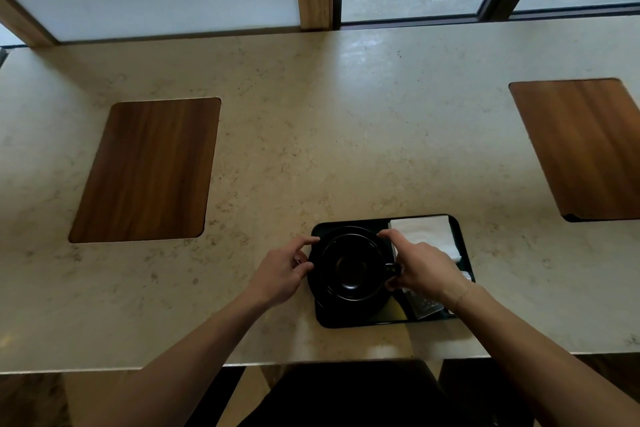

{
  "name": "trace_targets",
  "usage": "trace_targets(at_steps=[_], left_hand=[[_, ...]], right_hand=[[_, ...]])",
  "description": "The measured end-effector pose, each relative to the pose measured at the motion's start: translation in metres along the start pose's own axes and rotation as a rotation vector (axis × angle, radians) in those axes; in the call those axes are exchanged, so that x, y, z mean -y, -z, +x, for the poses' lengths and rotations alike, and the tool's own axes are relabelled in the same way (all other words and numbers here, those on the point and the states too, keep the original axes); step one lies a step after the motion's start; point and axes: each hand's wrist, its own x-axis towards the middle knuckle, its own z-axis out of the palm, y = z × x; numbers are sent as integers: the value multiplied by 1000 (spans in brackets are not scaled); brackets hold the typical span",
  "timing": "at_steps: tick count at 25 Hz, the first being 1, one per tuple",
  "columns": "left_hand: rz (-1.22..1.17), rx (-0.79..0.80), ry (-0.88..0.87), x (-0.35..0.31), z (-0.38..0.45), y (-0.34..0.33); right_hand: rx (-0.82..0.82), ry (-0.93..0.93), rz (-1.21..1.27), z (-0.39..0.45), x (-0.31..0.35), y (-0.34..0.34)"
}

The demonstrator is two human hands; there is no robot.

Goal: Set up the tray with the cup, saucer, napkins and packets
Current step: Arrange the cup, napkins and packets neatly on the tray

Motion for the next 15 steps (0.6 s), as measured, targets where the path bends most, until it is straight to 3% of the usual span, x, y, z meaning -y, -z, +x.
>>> trace_targets(at_steps=[6,15], left_hand=[[75,39,-28,1,0,6],[53,-271,-136,-45,4,13]], right_hand=[[12,9,-3,-9,5,8],[-103,24,3,-30,-30,44]])
